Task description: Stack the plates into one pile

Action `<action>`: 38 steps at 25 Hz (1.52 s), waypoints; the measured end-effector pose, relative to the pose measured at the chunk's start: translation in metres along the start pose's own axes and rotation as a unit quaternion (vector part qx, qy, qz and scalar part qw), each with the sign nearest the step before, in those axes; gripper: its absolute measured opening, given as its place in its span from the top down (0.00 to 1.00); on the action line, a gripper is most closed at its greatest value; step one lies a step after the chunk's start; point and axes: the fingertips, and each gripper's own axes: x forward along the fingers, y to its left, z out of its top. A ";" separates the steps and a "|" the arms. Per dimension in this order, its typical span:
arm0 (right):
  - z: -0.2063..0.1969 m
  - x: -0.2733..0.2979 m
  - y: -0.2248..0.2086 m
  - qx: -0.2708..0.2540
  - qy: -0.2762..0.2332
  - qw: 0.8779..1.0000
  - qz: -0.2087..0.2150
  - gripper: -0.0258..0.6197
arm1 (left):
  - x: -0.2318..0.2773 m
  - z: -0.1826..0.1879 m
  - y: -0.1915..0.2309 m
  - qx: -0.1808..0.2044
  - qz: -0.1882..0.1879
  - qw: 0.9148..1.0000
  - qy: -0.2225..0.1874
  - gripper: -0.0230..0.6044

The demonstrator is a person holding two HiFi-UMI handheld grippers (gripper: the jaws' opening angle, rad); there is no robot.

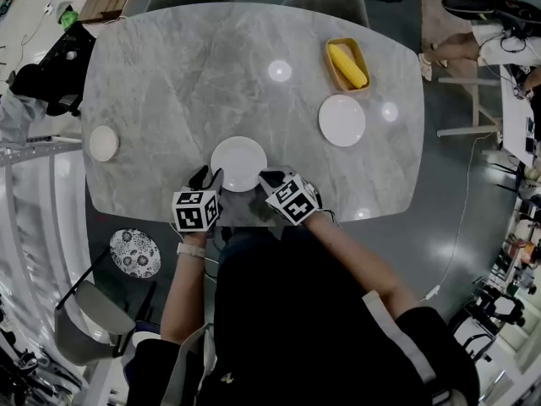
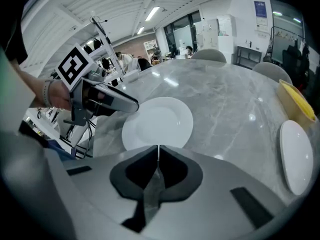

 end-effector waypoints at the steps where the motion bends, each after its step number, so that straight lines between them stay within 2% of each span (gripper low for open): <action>1: 0.000 0.000 -0.001 0.004 0.000 1.000 0.000 0.93 | 0.001 0.000 0.000 0.001 -0.001 1.000 0.002 0.71; 11: -0.008 0.007 -0.004 0.009 0.015 1.000 -0.008 0.93 | 0.004 0.000 -0.010 -0.001 -0.023 1.000 0.001 0.71; 20: -0.007 0.007 -0.005 0.006 0.007 1.000 -0.006 0.93 | 0.003 0.003 -0.018 0.007 -0.038 0.999 0.001 0.71; 24: -0.007 0.004 -0.006 0.006 0.008 1.000 -0.006 0.93 | 0.003 0.004 -0.022 0.010 -0.039 0.999 0.006 0.78; 27: -0.009 -0.002 -0.010 0.008 0.007 1.000 -0.013 0.93 | 0.003 0.007 -0.024 0.008 -0.036 0.999 0.006 0.79; 31: -0.015 -0.013 -0.020 0.022 0.004 0.999 -0.025 0.93 | 0.002 0.011 -0.026 -0.008 -0.037 0.999 -0.001 0.81; 38: -0.022 -0.032 -0.032 0.026 -0.009 0.999 -0.039 0.93 | -0.003 0.022 -0.034 -0.068 -0.055 0.996 -0.029 0.87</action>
